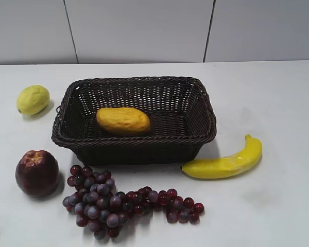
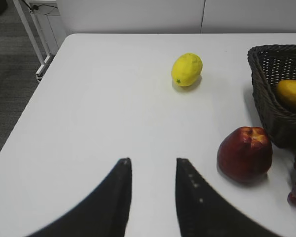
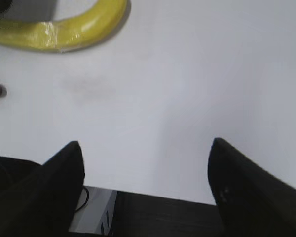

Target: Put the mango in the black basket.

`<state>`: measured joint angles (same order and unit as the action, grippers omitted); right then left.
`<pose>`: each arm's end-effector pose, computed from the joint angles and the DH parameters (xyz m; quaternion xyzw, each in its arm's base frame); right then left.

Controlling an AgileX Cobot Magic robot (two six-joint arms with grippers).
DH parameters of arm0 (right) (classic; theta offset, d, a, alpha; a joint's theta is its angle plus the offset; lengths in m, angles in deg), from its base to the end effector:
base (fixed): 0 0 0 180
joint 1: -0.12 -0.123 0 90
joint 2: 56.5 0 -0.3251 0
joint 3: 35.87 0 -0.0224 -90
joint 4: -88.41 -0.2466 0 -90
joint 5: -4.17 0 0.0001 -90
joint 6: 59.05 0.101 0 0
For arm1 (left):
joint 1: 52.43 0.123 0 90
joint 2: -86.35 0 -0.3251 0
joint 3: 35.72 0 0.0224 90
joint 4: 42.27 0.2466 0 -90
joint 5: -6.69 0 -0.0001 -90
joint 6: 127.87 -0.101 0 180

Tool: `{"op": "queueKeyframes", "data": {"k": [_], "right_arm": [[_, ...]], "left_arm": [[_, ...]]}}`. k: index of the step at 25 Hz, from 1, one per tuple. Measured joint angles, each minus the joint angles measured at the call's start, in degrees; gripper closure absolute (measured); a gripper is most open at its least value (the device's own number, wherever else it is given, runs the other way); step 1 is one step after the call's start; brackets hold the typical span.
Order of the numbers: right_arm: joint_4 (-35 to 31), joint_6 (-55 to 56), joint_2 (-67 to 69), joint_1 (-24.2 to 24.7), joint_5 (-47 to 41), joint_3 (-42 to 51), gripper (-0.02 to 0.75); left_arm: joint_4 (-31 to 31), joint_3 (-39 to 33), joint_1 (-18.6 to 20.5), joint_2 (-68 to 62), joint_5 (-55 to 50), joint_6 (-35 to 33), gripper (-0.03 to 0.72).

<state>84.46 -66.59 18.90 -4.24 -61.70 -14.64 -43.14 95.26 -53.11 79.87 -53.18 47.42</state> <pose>0.1948 0.0212 0.3352 -0.0933 0.9834 0.0290 0.1529 -0.0413 -0.0008 0.2745 0.0400 0.8441 0.0112 0.5345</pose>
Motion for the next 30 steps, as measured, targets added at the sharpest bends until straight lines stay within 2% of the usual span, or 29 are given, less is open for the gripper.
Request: {"op": "queueKeyframes", "data": {"k": [8, 14, 18, 30], "right_arm": [[0.0, 0.9, -16.3, 0.0, 3.2, 17.4, 0.142], [-0.2, 1.5, -26.6, 0.0, 5.9, 25.3, 0.142], [-0.3, 2.0, -32.6, 0.0, 5.6, 27.9, 0.142], [-0.3, 2.4, -49.1, 0.0, 5.5, 28.0, 0.143]], "left_arm": [[0.0, 0.0, 0.0, 0.0, 0.0, 0.0, 0.448], [0.0, 0.0, 0.0, 0.0, 0.0, 0.0, 0.448], [0.0, 0.0, 0.0, 0.0, 0.0, 0.0, 0.448], [0.0, 0.0, 0.0, 0.0, 0.0, 0.0, 0.448]]}}
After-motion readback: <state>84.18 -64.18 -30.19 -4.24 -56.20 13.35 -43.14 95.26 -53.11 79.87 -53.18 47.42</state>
